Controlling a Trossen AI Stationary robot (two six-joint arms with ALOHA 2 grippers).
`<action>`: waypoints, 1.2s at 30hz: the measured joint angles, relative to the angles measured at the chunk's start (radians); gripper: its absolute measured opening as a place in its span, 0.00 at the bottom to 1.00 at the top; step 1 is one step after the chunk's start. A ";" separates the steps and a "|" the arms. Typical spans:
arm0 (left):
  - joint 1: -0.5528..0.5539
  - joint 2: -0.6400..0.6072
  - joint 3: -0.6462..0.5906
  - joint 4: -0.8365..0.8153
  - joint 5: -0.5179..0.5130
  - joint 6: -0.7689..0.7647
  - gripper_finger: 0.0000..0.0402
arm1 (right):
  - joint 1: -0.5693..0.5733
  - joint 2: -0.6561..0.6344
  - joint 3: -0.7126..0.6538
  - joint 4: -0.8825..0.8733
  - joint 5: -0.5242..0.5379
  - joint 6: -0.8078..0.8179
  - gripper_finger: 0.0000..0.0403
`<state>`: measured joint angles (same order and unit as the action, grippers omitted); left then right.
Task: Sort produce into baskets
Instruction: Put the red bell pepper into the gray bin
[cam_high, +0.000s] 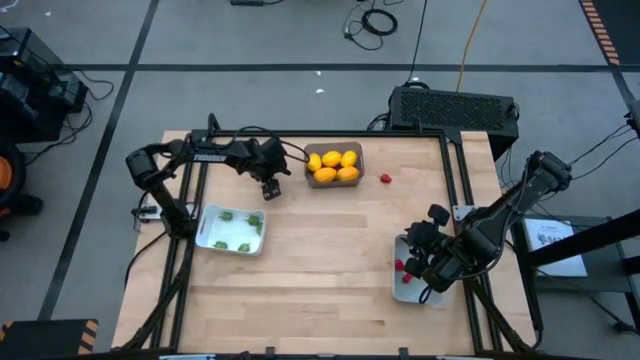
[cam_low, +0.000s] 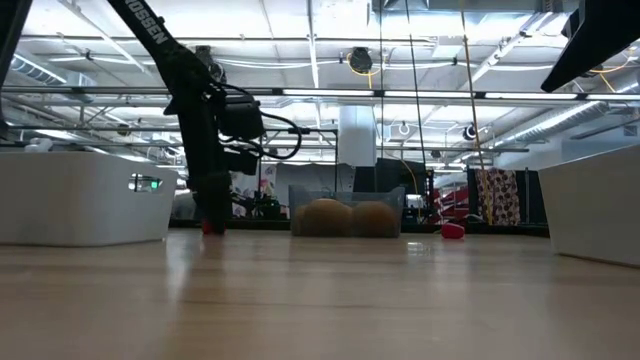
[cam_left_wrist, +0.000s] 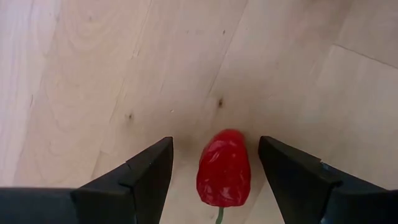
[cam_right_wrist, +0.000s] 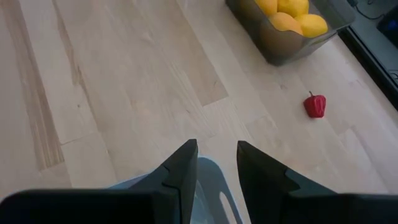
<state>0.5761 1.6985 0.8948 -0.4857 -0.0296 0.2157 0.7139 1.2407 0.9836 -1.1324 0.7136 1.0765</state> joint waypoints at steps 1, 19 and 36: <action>0.000 0.000 0.000 -0.001 0.001 0.000 0.62 | 0.000 0.000 0.000 0.000 0.000 0.000 0.26; 0.000 0.003 0.016 -0.037 0.043 -0.032 0.21 | 0.000 0.000 0.000 0.003 0.001 -0.015 0.26; -0.217 0.004 0.166 0.159 0.783 -0.322 0.20 | -0.001 0.000 0.000 0.019 0.001 -0.015 0.26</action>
<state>0.3596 1.7023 1.0603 -0.3269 0.7534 -0.1058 0.7131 1.2407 0.9840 -1.1132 0.7147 1.0611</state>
